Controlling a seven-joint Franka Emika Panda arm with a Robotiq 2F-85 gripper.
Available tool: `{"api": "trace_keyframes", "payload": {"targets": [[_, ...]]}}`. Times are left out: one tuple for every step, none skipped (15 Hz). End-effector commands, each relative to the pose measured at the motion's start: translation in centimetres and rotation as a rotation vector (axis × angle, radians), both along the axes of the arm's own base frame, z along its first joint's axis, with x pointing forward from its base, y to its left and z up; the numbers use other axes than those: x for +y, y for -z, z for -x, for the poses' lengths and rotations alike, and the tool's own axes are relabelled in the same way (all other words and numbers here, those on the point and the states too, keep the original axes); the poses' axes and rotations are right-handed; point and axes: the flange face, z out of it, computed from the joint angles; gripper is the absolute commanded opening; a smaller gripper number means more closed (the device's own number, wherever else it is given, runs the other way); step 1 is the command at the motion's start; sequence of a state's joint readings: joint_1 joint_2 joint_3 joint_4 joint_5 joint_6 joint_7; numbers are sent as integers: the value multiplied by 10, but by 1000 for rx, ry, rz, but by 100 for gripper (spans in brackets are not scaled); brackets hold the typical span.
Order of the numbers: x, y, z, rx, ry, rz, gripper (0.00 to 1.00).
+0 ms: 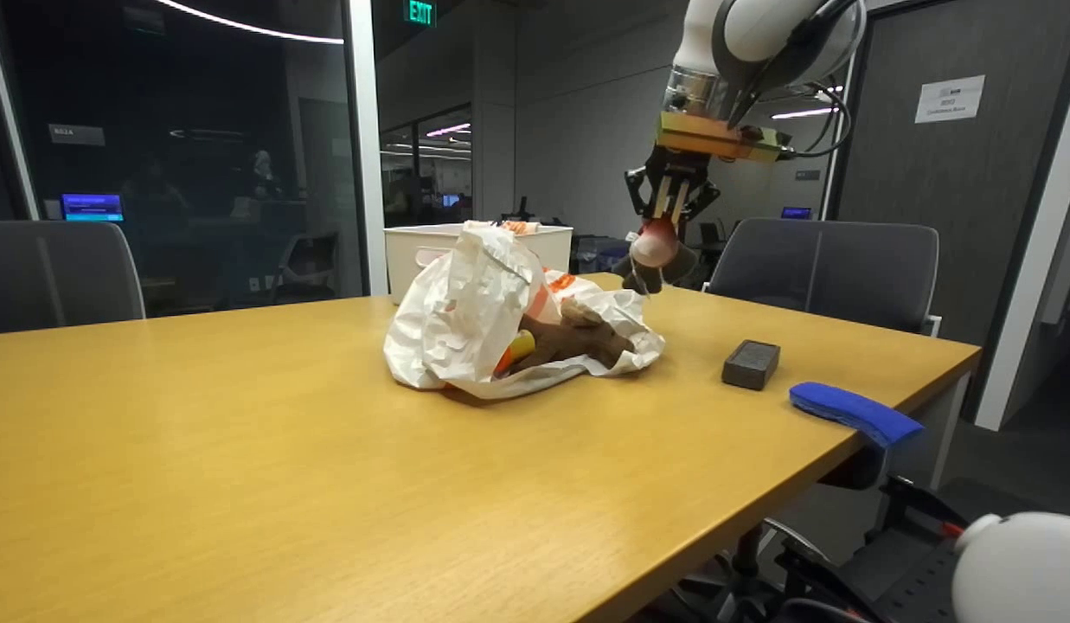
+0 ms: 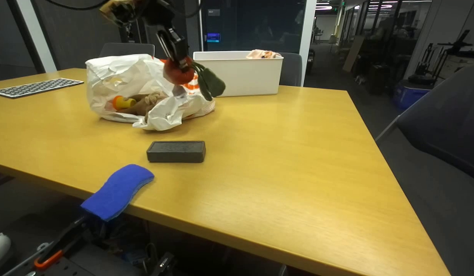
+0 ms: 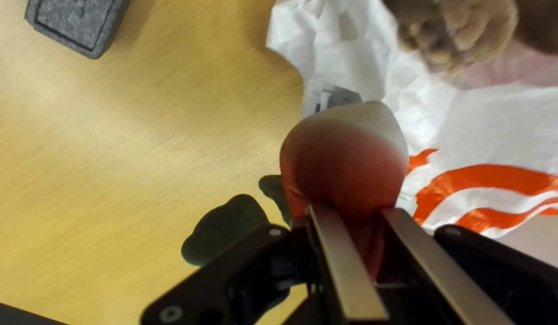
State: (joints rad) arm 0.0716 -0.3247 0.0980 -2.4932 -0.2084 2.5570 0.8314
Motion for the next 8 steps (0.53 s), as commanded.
{"api": "trace_keyframes", "payload": {"targets": [[43, -25, 40, 5, -206, -9, 8], [56, -27, 47, 19, -264, -2, 9], [66, -27, 51, 33, -321, 7, 9], [73, -26, 55, 36, -376, 28, 9], [80, -27, 58, 39, -434, 41, 9], [85, -25, 60, 49, -490, 57, 9], [88, -23, 62, 60, -546, 68, 9], [90, -20, 60, 77, -599, 84, 9]]}}
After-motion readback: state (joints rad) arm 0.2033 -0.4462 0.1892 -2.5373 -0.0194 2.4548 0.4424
